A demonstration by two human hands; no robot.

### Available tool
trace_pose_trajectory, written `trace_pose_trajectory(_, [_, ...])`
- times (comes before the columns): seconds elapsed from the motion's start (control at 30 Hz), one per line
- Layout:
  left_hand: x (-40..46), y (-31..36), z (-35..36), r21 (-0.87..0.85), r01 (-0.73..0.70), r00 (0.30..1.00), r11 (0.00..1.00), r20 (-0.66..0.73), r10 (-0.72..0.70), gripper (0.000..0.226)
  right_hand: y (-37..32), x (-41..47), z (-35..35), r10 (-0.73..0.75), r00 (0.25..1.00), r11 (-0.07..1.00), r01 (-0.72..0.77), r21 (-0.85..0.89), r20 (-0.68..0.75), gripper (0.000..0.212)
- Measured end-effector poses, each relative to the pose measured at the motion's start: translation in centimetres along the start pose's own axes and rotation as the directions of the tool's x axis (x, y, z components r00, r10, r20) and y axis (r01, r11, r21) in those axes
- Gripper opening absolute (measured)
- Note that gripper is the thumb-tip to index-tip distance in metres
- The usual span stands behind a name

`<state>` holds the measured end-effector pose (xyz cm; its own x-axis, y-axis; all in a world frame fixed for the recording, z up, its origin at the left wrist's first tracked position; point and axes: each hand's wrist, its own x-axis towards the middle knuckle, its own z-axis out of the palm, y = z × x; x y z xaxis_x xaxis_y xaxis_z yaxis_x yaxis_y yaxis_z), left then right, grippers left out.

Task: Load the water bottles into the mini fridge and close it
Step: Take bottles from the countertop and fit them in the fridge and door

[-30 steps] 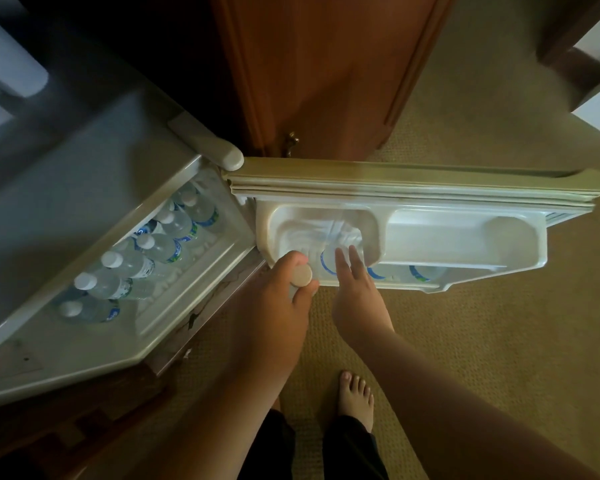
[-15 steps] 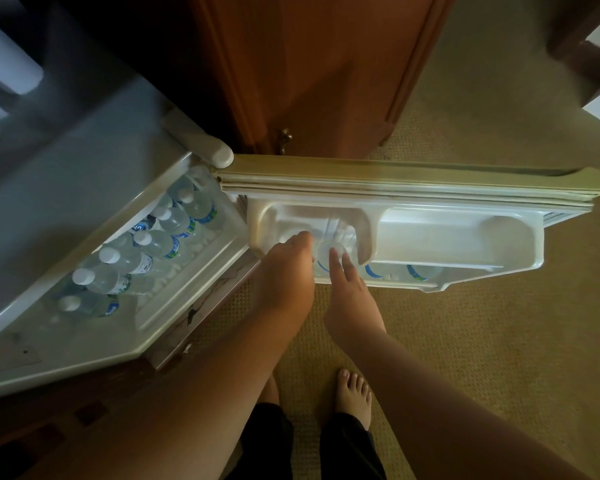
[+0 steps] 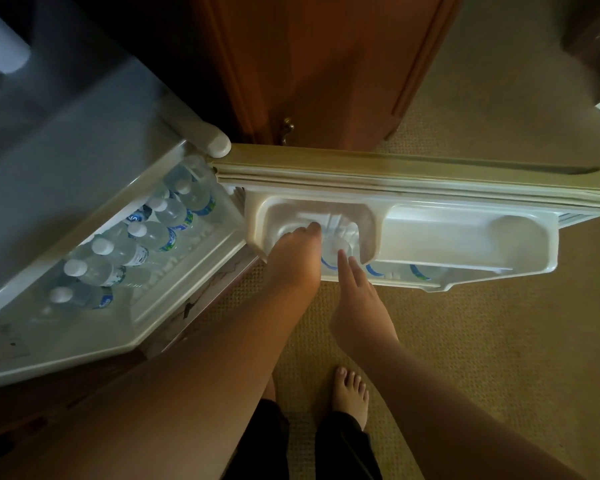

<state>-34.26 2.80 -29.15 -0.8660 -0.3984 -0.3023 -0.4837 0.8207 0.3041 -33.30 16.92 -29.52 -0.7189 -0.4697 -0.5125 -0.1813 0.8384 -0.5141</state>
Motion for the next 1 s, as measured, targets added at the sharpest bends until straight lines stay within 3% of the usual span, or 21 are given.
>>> trace_pose_trajectory(0.1, [-0.6, 0.0, 0.3, -0.018, 0.017, 0.999, 1.0, -0.051, -0.018, 0.036, 0.0, -0.4, -0.2, -0.005, 1.0, 1.0, 0.005, 0.008, 0.025, 0.099])
trace_pose_trajectory(0.2, [-1.9, -0.4, 0.6, -0.047, -0.002, 0.995, 0.999, -0.097, -0.002, 0.036, 0.2, -1.1, -0.4, 0.009, 1.0, 1.0, -0.009, 0.012, 0.018, 0.09])
trace_pose_trajectory(0.33, [-3.8, -0.3, -0.4, -0.118, 0.047, 0.989, 0.992, -0.137, -0.063, 0.037, -0.2, -2.9, -0.7, -0.103, 0.97, 0.995, 0.104, -0.007, -0.222, 0.064])
trace_pose_trajectory(0.43, [-6.2, 0.3, -2.6, -0.226, 0.084, 0.979, 0.971, -0.164, -0.123, 0.032, -1.4, -4.3, -1.9, -0.237, 0.878, 0.968, 0.249, -0.025, -0.415, 0.047])
trace_pose_trajectory(0.53, [-9.3, 0.3, -4.6, -0.269, 0.119, 0.967, 0.956, -0.186, -0.173, 0.026, -3.1, -5.1, -4.6, -0.383, 0.73, 0.909, 0.405, -0.093, -0.565, 0.04])
trace_pose_trajectory(0.6, [-11.4, 0.0, -6.1, -0.275, 0.141, 0.952, 0.951, -0.225, -0.207, 0.024, -4.2, -5.1, -7.1, -0.461, 0.649, 0.87, 0.464, -0.166, -0.605, 0.037])
trace_pose_trajectory(0.67, [-13.1, -1.0, -8.0, -0.266, 0.14, 0.917, 0.954, -0.329, -0.226, 0.023, -5.5, -4.9, -10.0, -0.497, 0.615, 0.854, 0.47, -0.221, -0.613, 0.036])
trace_pose_trajectory(0.73, [-14.5, -2.7, -10.3, -0.215, 0.14, 0.862, 0.967, -0.454, -0.226, 0.024, -6.4, -4.0, -12.8, -0.5, 0.663, 0.864, 0.421, -0.274, -0.557, 0.04])
trace_pose_trajectory(0.8, [-15.5, -5.1, -12.6, -0.117, 0.166, 0.815, 0.979, -0.543, -0.203, 0.029, -7.1, -2.1, -15.0, -0.469, 0.774, 0.874, 0.335, -0.353, -0.427, 0.048])
trace_pose_trajectory(0.9, [-16.6, -8.6, -15.8, -0.052, 0.294, 0.798, 0.954, -0.536, -0.275, 0.042, -7.6, 1.1, -16.5, -0.392, 0.902, 0.829, 0.259, -0.496, -0.184, 0.059])
trace_pose_trajectory(1.0, [-17.1, -11.6, -17.9, 0.012, 0.431, 0.8, 0.902, -0.468, -0.376, 0.06, -7.5, 2.7, -16.0, -0.324, 0.944, 0.742, 0.217, -0.634, -0.055, 0.063])
